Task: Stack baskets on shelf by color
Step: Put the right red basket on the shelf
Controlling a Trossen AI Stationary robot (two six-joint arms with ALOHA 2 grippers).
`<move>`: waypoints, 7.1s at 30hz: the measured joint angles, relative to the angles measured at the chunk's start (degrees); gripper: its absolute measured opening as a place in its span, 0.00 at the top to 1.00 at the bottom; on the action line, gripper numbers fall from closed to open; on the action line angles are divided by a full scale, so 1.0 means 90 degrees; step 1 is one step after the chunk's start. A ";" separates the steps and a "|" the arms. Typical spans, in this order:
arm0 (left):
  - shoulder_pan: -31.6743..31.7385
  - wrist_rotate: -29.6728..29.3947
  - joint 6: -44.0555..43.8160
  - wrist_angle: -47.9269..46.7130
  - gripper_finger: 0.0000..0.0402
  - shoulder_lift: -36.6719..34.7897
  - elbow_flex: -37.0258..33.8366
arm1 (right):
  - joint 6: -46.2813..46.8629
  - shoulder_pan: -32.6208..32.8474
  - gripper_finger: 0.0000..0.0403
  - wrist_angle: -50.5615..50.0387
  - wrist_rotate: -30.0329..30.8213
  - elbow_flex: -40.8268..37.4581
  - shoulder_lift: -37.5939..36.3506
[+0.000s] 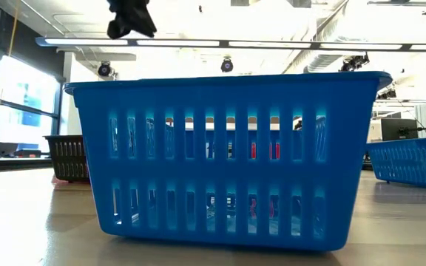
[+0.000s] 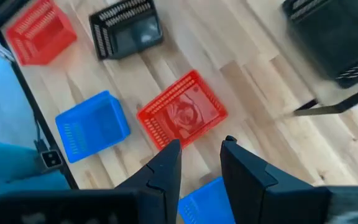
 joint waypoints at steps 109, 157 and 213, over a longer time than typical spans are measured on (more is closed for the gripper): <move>-0.1637 0.0201 -0.0290 0.1418 0.84 -0.1530 -0.1409 | -0.0170 0.2442 1.00 0.0879 0.0153 -0.0002 0.4087; -0.1633 0.0068 -0.0499 0.1425 0.84 -0.1530 -0.1407 | -0.3944 0.1001 1.00 0.3836 0.1877 0.0002 0.1470; -0.1630 -0.3231 -0.2128 0.0556 0.84 -0.1530 -0.1407 | -0.5322 -0.0850 1.00 0.2883 0.2142 0.0005 0.2791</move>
